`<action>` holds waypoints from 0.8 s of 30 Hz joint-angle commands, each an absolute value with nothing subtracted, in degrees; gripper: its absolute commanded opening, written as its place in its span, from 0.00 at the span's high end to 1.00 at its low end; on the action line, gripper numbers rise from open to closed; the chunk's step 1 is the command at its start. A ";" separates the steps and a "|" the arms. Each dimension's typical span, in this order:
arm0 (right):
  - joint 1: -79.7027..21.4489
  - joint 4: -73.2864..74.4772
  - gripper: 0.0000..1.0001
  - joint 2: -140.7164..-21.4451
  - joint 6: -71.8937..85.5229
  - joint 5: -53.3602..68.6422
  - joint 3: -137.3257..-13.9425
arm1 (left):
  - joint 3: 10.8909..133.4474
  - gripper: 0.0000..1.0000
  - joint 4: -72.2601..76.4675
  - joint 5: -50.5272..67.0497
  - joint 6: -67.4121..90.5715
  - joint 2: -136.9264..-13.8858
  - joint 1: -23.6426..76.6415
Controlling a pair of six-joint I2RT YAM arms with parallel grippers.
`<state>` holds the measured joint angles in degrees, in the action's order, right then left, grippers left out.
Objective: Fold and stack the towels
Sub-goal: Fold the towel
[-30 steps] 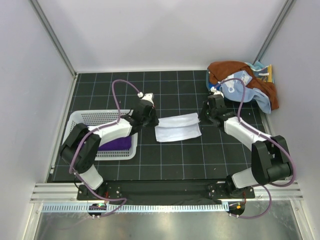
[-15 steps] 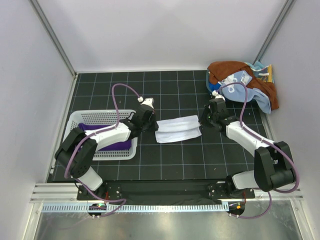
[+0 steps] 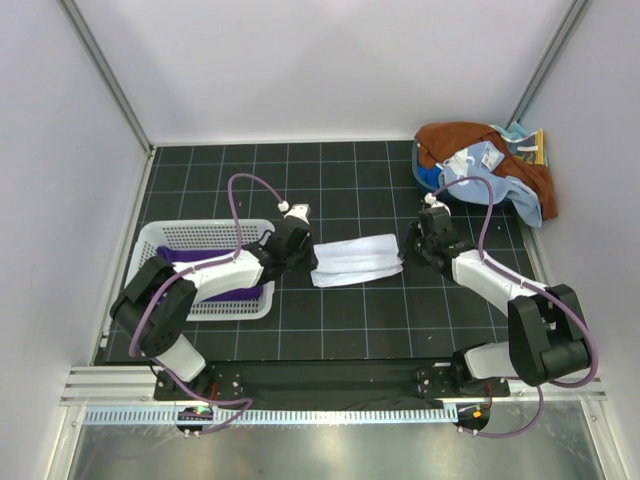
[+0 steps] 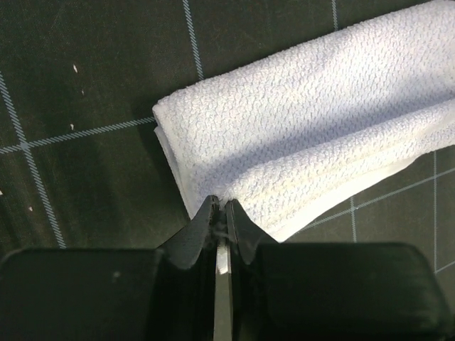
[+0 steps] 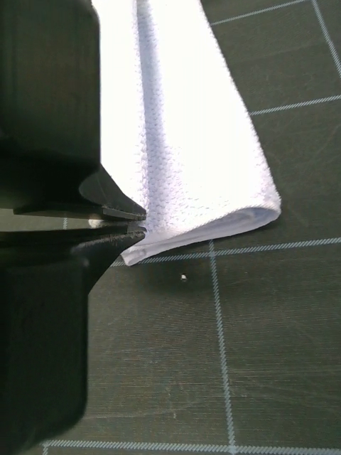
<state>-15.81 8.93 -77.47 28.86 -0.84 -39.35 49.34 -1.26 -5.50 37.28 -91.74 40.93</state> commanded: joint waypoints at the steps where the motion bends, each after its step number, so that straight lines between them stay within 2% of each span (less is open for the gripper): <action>1: -15.64 7.38 0.84 -75.41 28.83 -2.37 -39.37 | 48.87 0.84 -3.16 -7.91 37.18 -90.00 40.78; 5: -15.56 9.49 0.67 -74.01 28.57 -2.37 -40.43 | 50.18 0.70 -5.27 -7.38 36.65 -88.77 40.87; 7: -15.64 11.50 0.65 -72.60 28.21 -3.42 -41.74 | 50.80 0.65 -7.37 -7.38 36.21 -87.81 40.78; 15: -17.40 16.61 0.63 -70.84 28.21 -6.50 -46.49 | 56.15 0.66 -14.50 -9.14 35.86 -82.97 41.04; 24: -21.71 18.63 0.64 -75.67 28.92 -11.16 -47.99 | 60.91 0.69 -18.37 -8.61 38.23 -89.91 44.64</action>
